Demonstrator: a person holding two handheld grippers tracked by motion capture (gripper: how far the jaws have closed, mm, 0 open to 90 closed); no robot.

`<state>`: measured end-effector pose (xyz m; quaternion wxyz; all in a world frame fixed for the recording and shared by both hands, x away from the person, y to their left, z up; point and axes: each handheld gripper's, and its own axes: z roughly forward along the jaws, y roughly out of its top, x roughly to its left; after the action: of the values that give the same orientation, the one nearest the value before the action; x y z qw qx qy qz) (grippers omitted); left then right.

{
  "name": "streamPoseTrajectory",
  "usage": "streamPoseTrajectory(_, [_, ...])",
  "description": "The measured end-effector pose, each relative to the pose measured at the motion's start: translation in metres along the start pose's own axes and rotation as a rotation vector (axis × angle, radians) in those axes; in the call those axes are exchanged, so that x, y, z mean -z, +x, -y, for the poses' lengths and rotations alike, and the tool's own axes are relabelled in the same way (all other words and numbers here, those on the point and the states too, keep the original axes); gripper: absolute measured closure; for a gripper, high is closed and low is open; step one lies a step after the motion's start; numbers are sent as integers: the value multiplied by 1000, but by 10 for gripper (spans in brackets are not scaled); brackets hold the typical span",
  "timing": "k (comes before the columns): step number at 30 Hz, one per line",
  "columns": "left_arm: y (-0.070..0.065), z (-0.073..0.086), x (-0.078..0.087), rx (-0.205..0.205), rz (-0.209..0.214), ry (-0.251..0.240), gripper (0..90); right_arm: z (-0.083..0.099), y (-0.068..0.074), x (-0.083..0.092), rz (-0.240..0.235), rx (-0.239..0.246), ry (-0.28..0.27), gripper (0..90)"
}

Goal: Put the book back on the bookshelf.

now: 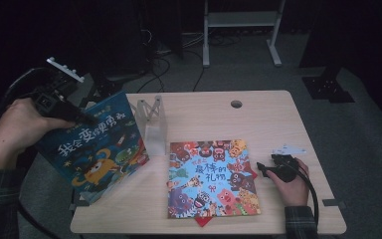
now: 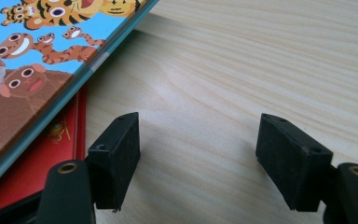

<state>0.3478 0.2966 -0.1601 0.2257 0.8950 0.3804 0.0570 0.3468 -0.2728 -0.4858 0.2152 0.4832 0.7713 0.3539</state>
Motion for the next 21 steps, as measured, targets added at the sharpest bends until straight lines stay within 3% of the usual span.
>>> streamPoseTrajectory(11, [32, 30, 5, 137, -82, -3, 823, 0, 0, 0, 3, -3, -1, 297])
streamPoseTrajectory(21, [59, 41, 4, 291, -130, -29, 823, 0, -1, 0, 4, -3, -2, 301])
